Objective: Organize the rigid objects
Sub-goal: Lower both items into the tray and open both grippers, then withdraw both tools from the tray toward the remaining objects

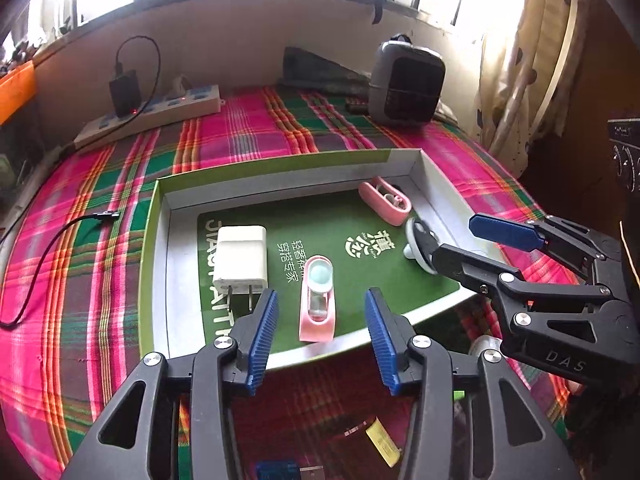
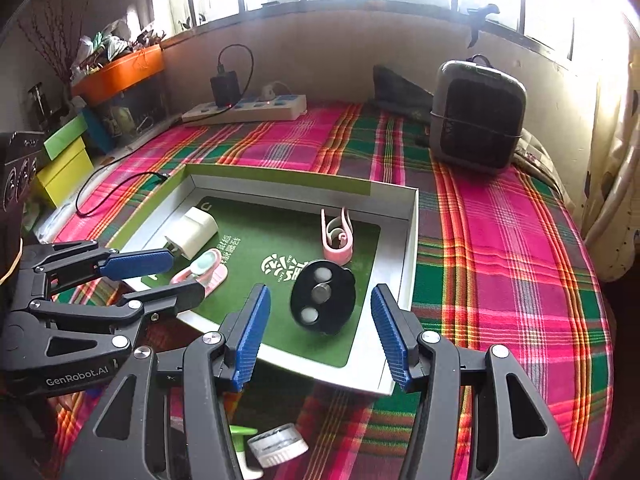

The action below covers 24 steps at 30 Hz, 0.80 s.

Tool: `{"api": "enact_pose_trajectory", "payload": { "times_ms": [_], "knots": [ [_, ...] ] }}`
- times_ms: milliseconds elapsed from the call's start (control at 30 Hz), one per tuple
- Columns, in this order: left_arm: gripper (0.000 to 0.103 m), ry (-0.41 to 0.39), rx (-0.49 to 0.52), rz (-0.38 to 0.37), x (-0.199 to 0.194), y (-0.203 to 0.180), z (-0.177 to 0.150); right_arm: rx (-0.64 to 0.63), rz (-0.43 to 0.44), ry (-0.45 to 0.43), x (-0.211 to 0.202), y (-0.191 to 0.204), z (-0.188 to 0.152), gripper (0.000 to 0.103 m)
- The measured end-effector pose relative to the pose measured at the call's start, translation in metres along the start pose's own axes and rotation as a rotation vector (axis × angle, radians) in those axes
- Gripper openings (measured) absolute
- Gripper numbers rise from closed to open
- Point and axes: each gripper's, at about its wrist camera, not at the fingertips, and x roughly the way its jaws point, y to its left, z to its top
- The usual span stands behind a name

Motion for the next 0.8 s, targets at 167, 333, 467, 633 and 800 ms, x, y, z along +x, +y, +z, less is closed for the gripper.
{"api": "enact_pose_trajectory", "payload": {
  "times_ms": [167,333,467,633,800],
  "knots": [
    [0.047,-0.029,0.007,0.039,-0.015,0.0,-0.005,0.019,0.002,-0.024,-0.014,0.001,-0.003,0.053],
    [0.048,-0.038,-0.006,0.055,-0.028,-0.001,-0.014,0.031,0.003,-0.035,-0.024,0.002,-0.009,0.053],
    [0.048,-0.04,-0.022,0.061,-0.035,0.0,-0.022,0.025,-0.006,-0.036,-0.029,0.004,-0.014,0.054],
    [0.048,-0.043,-0.035,0.088,-0.043,0.001,-0.031,0.014,-0.016,-0.043,-0.037,0.007,-0.022,0.054],
    [0.048,-0.05,-0.03,0.116,-0.05,0.0,-0.04,0.021,-0.009,-0.047,-0.043,0.008,-0.029,0.054]
  ]
}}
